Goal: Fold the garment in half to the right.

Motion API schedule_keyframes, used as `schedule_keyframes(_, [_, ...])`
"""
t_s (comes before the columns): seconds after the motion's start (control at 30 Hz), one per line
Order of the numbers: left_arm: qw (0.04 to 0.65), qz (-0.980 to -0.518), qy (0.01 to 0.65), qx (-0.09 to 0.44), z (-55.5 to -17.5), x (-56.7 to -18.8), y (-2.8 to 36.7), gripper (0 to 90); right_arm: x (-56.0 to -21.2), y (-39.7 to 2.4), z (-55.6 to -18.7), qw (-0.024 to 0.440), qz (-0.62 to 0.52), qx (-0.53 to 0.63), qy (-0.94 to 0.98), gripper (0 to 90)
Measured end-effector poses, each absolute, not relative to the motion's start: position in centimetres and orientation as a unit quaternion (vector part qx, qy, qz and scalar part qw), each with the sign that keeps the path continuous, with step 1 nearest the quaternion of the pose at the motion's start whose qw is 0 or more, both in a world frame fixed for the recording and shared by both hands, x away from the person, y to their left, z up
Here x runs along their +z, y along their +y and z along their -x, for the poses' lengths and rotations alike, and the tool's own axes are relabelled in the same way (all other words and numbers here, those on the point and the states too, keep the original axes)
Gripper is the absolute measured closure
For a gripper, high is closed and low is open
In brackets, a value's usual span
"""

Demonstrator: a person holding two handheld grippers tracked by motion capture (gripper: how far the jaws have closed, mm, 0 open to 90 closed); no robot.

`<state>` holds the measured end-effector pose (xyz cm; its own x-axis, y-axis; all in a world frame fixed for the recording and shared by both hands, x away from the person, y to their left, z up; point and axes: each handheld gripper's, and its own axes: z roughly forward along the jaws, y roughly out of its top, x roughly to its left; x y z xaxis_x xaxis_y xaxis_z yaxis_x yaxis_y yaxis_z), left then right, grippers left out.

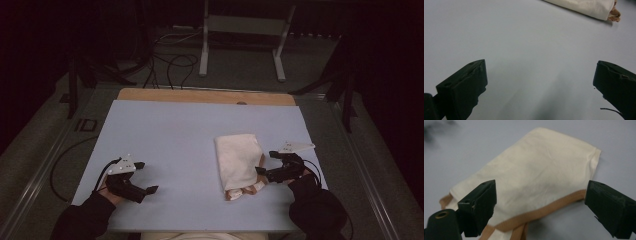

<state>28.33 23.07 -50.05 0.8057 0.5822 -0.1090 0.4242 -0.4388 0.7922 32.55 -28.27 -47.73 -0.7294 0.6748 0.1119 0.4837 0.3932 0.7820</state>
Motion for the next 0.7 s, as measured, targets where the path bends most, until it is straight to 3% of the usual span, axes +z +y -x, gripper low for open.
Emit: schedule_keyframes(0.7, [0.437,-0.844,0.299,0.090,-28.2,-50.2,23.2,0.0,-51.0,-29.7,-29.4,0.104,-0.376,0.408,0.825,10.7])
